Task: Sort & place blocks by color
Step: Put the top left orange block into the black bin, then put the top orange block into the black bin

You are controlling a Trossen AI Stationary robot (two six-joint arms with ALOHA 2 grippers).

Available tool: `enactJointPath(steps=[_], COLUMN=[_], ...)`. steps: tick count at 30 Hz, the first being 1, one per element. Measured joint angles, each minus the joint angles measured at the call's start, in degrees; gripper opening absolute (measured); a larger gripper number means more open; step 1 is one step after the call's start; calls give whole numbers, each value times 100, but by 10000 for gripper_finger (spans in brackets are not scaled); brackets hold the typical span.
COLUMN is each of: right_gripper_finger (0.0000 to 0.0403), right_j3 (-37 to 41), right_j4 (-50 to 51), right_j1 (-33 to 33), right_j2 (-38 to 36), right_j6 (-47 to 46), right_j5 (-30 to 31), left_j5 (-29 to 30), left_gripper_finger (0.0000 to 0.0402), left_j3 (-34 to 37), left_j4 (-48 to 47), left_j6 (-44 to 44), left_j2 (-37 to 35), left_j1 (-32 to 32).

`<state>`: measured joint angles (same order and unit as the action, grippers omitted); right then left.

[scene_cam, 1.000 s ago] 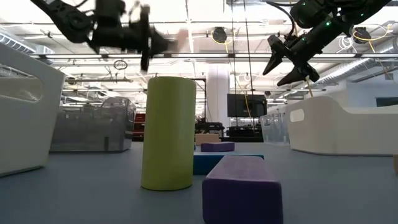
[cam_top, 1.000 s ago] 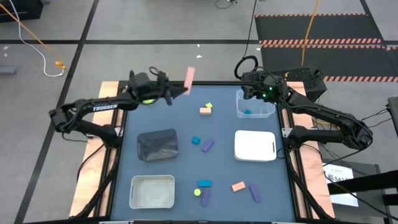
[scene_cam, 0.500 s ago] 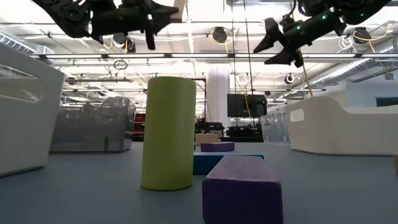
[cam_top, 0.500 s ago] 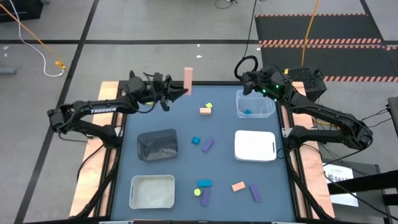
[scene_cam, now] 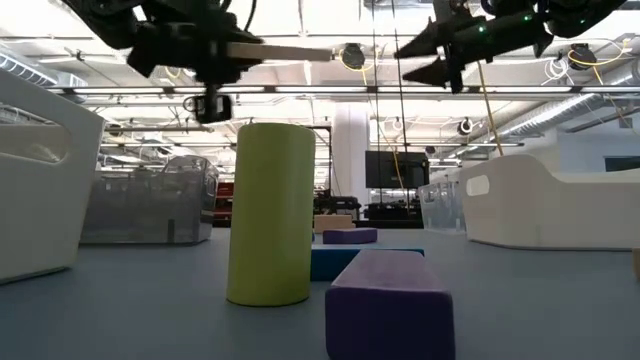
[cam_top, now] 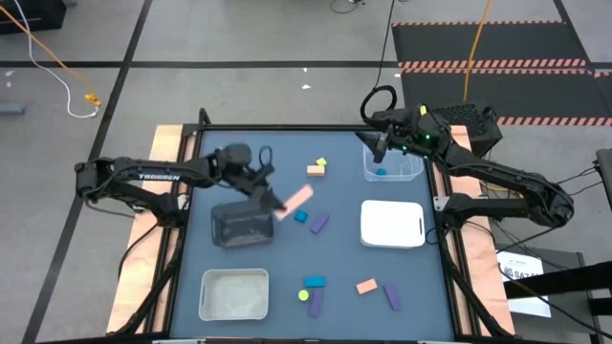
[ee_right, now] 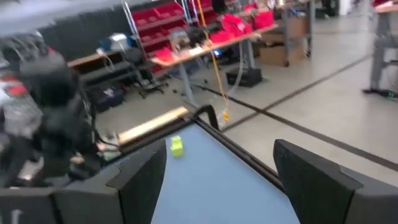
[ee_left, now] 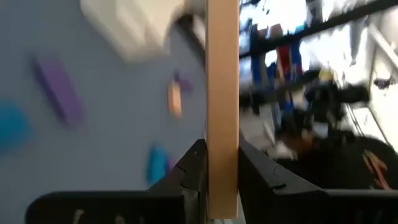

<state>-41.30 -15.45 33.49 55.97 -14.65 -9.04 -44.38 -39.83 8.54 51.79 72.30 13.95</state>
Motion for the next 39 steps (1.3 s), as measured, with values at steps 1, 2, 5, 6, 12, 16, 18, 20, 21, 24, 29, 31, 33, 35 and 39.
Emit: enactJointPath(steps=[1,2,5,6,12,16,18,20,21,24,29,31,33,35,39], right_gripper_finger=[288,288,288,288,288,288,288,288,288,288,288,288,288,288,288], right_j3=[0,0,0,0,0,1,1,0,1,0,2,2,-5,-109,-573], right_j4=[-82,-151,-276,-272,-272,-222,-239,-302,-313,-369,-339,-344,-356,-273,72], right_j1=[-42,-97,-304,-392,-976,-1274,-1380,-1486,-1530,-1673,-1864,-1931,-1981,-2029,-2093], right_j2=[19,40,137,179,536,783,895,1013,1064,1220,1443,1531,1628,1785,2182], right_j6=[-94,-185,-294,-288,-112,-112,-114,-114,-116,-225,-257,-226,-142,-52,400], right_j5=[-11,-15,-17,-19,342,721,835,929,931,933,1074,1188,1224,1217,1222], left_j5=[-72,-105,-109,-72,819,1613,2025,2348,2496,2827,3077,3097,3097,3097,3097], left_gripper_finger=[56,56,56,56,56,56,56,56,56,56,77,113,153,189,242], left_j3=[0,0,-2,-1,-2,-2,-2,-2,-2,-2,-2,-2,-2,-2,-2], left_j4=[-272,-569,-1363,-1698,-3076,-3926,-4323,-4718,-4848,-5302,-5286,-5249,-5249,-5252,-5213], left_j6=[63,89,79,65,-123,-163,-170,-156,-146,-108,-21,-52,-59,-99,-173], left_j2=[-22,-73,-221,-304,-833,-1116,-1219,-1272,-1292,-1292,-1244,-1231,-1240,-1234,-1236], left_j1=[-127,-246,-585,-678,-1113,-1312,-1387,-1460,-1498,-1584,-1628,-1628,-1628,-1628,-1621])
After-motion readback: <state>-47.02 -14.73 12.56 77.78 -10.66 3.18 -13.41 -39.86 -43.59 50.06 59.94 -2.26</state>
